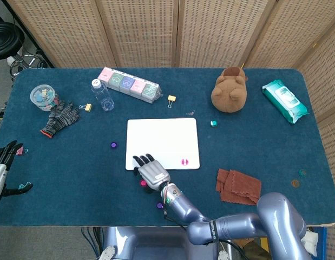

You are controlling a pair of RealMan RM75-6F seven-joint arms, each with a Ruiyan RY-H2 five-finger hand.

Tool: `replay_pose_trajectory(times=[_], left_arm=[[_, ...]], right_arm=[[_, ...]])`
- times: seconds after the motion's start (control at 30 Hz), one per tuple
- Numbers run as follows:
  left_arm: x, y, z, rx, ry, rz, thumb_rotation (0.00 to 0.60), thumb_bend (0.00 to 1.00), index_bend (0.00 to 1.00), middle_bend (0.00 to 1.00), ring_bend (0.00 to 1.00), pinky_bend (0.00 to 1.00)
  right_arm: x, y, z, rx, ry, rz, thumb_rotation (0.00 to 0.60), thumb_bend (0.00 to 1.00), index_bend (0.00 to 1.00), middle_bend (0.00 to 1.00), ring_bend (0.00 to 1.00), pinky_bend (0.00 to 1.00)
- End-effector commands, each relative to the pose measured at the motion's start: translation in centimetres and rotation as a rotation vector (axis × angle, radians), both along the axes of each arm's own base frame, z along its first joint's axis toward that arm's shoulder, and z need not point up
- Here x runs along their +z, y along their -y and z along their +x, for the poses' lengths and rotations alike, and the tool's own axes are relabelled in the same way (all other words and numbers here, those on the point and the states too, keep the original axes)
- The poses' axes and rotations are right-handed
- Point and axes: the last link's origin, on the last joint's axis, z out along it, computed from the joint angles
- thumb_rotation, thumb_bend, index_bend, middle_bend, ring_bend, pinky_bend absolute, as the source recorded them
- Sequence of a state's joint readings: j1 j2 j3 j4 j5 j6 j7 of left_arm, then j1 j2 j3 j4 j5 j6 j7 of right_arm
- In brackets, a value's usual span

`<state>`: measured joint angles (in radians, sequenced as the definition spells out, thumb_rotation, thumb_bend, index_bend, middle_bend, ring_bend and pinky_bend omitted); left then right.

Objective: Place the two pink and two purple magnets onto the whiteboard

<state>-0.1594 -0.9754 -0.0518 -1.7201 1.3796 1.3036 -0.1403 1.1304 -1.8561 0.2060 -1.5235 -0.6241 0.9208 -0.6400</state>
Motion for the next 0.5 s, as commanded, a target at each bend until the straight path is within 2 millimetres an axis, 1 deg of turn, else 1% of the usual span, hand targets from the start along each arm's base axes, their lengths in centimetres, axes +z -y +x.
replay_pose_trajectory(times=[0.03,0.27,0.5], left_arm=[[-0.02,0.00,0.03,-0.001,0.000,0.000,0.600,0.02,0.00,0.00,0.00,0.00],[-0.01,0.05,0.01,0.001,0.001,0.003,0.600,0.02,0.00,0.00,0.00,0.00],[0.06,0.02,-0.03,0.001,0.004,0.004,0.600,0.02,0.00,0.00,0.00,0.00]], right_arm=[[-0.06,-0.14,-0.08,0.000,0.001,0.003,0.600,0.28,0.33,0.00,0.00,0.00],[-0.34,-0.22,0.01,0.005,0.006,0.004,0.600,0.28,0.34,0.00,0.00,0.00],[-0.40,0.04,-0.44,-0.003,-0.003,-0.008,0.600,0.28,0.38,0.00,0.00,0.00]])
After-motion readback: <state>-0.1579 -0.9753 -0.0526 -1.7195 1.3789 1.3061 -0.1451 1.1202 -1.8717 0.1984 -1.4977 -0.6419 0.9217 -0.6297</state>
